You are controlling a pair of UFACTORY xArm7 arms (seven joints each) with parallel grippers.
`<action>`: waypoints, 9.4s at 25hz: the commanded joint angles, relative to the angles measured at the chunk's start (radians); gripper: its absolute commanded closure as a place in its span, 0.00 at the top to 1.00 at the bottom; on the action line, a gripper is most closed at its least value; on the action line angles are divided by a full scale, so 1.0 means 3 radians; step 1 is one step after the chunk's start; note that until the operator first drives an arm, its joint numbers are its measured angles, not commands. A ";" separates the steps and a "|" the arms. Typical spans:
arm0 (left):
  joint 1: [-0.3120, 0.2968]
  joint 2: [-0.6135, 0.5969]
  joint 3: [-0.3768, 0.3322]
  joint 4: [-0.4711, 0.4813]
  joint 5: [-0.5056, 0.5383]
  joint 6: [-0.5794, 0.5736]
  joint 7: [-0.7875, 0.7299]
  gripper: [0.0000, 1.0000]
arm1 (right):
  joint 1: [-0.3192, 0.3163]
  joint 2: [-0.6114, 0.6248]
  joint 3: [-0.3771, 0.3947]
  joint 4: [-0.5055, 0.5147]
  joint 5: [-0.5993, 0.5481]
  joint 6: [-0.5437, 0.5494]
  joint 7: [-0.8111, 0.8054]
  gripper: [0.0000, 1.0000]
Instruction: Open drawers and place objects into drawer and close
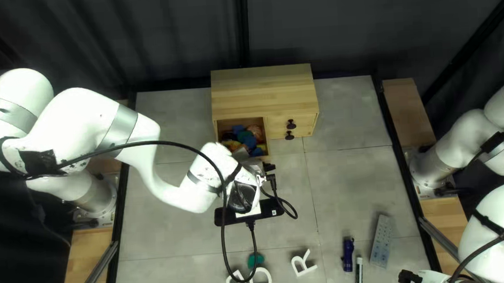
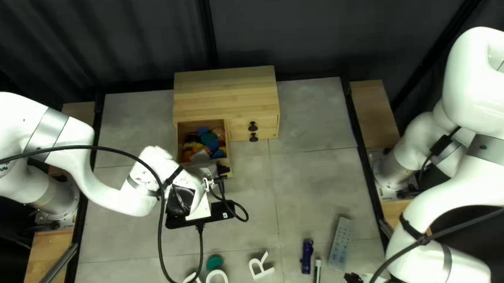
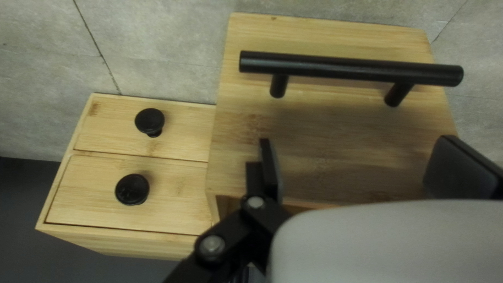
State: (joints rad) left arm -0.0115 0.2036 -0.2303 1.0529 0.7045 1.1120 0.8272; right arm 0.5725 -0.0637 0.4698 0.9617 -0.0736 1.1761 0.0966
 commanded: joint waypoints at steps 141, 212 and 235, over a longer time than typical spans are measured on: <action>0.0177 0.0243 0.0067 0.1054 -0.0288 0.0791 0.1127 1.00 | 0.0000 0.0000 0.0000 0.0000 0.0000 0.0000 0.0000 1.00; -0.0304 0.0120 -0.0284 0.0265 -0.0220 0.0337 0.0093 1.00 | 0.0000 0.0000 0.0000 0.0000 0.0000 0.0000 0.0000 1.00; -0.0253 0.0248 -0.0227 0.0265 -0.0141 0.0203 0.0114 1.00 | 0.0000 0.0000 0.0000 0.0000 0.0000 0.0000 0.0000 1.00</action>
State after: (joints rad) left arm -0.0904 0.2739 -0.3025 1.1293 0.6574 1.1727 0.8593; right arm 0.5725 -0.0637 0.4697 0.9617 -0.0736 1.1761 0.0966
